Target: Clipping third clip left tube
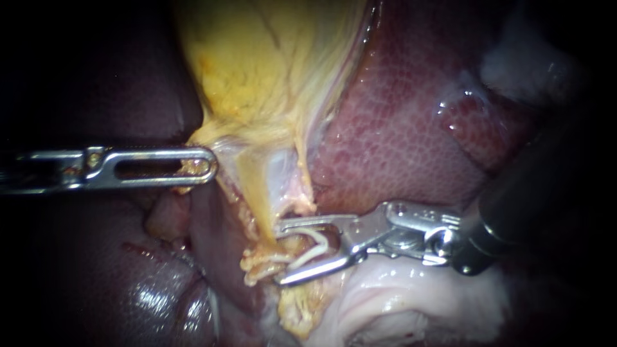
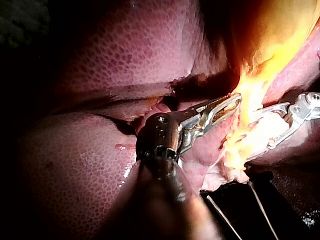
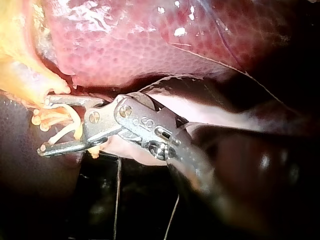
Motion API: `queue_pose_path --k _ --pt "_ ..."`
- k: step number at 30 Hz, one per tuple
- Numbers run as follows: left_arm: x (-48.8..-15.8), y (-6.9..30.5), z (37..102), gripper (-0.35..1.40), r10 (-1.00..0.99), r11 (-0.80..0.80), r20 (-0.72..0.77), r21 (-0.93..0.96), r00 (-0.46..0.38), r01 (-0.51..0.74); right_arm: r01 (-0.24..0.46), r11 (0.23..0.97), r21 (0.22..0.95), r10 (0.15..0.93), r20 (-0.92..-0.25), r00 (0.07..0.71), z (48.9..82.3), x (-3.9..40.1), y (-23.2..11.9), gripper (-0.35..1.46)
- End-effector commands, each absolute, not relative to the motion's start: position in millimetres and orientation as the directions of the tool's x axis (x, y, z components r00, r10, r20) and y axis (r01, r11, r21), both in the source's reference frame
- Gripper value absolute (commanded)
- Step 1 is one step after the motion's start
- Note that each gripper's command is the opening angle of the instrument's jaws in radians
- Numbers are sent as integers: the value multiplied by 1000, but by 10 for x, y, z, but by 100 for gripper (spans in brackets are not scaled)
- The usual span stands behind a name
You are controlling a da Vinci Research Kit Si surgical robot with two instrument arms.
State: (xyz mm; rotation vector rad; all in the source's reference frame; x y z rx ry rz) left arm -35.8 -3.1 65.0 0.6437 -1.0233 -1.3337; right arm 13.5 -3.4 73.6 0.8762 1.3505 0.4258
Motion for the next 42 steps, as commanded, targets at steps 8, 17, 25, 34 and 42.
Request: queue_pose_path --k 8,17,25,34,42 --pt "-358 -31 650 -35 -971 170 229 865 -70 472 207 631 748 719 -664 207 745 139 -37 60" --pt "-359 -31 650 -35 -971 170 229 865 -70 472 197 641 742 712 -671 207 774 150 -40 60" --pt "-359 -31 650 -35 -971 170 229 865 -70 472 190 650 736 706 -677 206 797 164 -45 60" --pt "-361 -31 650 -35 -971 170 229 866 -69 471 210 614 761 735 -648 200 788 185 -51 60" --pt "-361 -31 650 -35 -971 170 229 866 -69 471 289 523 802 802 -577 152 767 199 -60 60"
